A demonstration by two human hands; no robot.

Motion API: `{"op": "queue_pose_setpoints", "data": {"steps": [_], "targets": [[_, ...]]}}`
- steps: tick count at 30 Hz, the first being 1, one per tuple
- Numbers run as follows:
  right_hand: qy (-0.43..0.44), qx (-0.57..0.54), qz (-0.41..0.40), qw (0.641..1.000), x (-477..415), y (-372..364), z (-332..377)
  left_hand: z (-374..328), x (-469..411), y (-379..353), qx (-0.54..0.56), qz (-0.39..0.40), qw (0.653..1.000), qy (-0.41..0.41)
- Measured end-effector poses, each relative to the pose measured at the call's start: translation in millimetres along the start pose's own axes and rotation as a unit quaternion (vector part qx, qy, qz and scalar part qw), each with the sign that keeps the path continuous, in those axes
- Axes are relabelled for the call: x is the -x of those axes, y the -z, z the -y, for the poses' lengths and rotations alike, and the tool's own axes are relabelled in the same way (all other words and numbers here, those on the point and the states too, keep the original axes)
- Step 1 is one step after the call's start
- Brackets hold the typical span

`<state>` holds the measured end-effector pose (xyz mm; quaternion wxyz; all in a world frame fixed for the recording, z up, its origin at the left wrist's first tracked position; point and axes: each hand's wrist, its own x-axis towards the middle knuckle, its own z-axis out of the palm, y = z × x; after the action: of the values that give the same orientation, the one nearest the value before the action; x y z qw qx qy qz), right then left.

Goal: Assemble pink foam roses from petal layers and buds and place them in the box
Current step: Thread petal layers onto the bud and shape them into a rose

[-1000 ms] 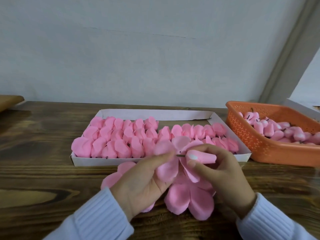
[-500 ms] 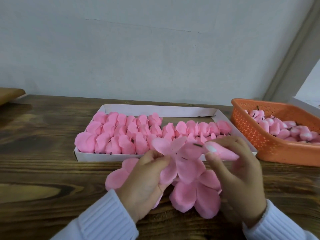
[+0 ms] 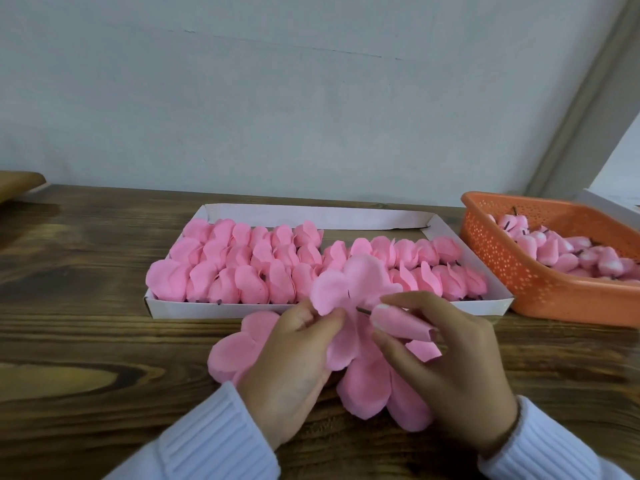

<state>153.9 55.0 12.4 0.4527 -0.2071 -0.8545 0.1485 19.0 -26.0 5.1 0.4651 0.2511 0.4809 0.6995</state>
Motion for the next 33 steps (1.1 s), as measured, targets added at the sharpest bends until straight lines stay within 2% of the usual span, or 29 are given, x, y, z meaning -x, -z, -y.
{"op": "queue_pose_setpoints", "data": {"steps": [8,15,19,27,31,33], "targets": [[-0.004,0.002,0.016,1.000,0,-2,-3,0,-2,4,-0.027,0.095,0.995,-0.022],[0.015,-0.023,0.069,0.997,0,-1,-3,2,-1,6,-0.034,0.070,0.997,0.023],[0.008,-0.035,0.046,0.998,0,0,0,3,-4,5,-0.018,0.068,0.996,0.051],[0.057,0.015,0.039,0.998,-3,-2,-2,-6,-1,4,0.135,0.204,0.960,0.134],[0.082,0.022,0.040,0.996,-1,-4,-6,-5,-3,4,0.207,0.190,0.945,0.170],[0.085,0.025,0.042,0.995,-1,-5,-7,-5,-1,3,0.207,0.197,0.944,0.165]]}}
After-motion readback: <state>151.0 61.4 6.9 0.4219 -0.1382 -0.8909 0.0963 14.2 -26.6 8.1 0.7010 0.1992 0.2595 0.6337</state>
